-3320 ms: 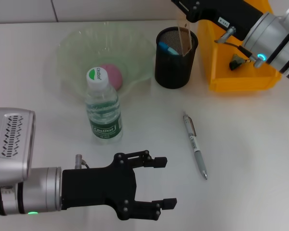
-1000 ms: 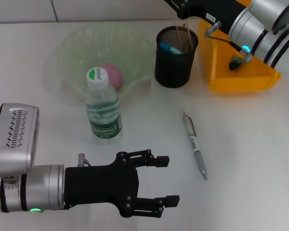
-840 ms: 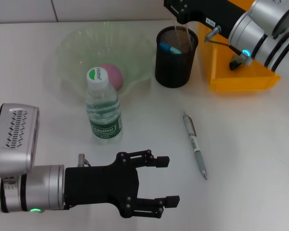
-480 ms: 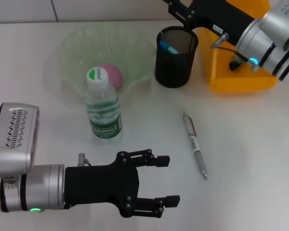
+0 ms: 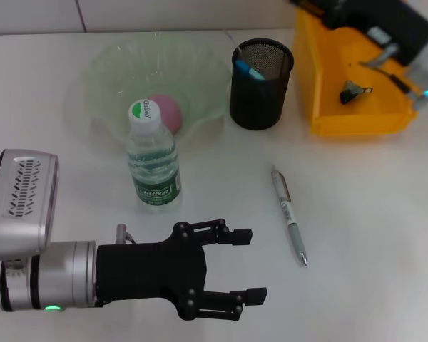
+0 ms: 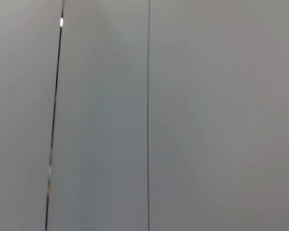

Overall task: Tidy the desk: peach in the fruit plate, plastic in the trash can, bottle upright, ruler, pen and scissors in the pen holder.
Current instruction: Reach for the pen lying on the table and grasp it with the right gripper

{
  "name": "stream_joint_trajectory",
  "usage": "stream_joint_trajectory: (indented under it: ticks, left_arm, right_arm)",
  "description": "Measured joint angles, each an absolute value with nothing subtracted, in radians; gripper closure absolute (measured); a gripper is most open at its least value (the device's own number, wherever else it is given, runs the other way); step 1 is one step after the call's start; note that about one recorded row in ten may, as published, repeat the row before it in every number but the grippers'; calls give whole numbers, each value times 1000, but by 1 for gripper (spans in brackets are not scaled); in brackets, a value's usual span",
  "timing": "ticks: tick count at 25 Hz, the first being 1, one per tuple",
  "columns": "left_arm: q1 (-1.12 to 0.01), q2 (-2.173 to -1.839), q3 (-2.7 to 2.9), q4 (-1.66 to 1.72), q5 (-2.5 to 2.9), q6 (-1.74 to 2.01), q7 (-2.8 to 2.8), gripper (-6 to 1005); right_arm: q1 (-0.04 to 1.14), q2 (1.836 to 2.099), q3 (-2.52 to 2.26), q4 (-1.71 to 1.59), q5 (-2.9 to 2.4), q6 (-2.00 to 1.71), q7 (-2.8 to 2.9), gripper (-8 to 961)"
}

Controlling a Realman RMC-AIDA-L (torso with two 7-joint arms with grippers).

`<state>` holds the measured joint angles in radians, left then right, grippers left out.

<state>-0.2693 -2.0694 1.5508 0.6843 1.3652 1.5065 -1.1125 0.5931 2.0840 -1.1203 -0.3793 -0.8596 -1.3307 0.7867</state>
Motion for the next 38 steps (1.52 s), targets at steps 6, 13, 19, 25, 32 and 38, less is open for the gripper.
stream_joint_trajectory:
  ticks: [6, 13, 19, 25, 32, 38]
  left_arm:
    - [-273, -2069, 1551, 684, 1366, 1506, -1114, 186]
    - [-275, -2068, 1551, 685, 1370, 1522, -1116, 186]
    - [-275, -2068, 1551, 678, 1371, 1521, -1117, 186]
    - [-276, -2067, 1555, 676, 1373, 1520, -1117, 186]
    - [-273, -2066, 1558, 673, 1374, 1514, -1115, 186]
    - [-272, -2065, 1558, 673, 1375, 1514, -1113, 186]
  right_arm:
    - [355, 2081, -1094, -842, -1074, -1293, 1292, 132]
    - [281, 2079, -854, -1261, -1636, -1401, 1930, 118]
    - [355, 2069, -782, -1476, -2006, -1673, 2243, 119]
    - [459, 2080, -924, -1531, -2278, -1786, 2487, 121]
    - [576, 2080, -1179, -1434, -2461, -1692, 2709, 122]
    - [646, 2084, -1347, -1322, -2525, -1601, 2791, 121]
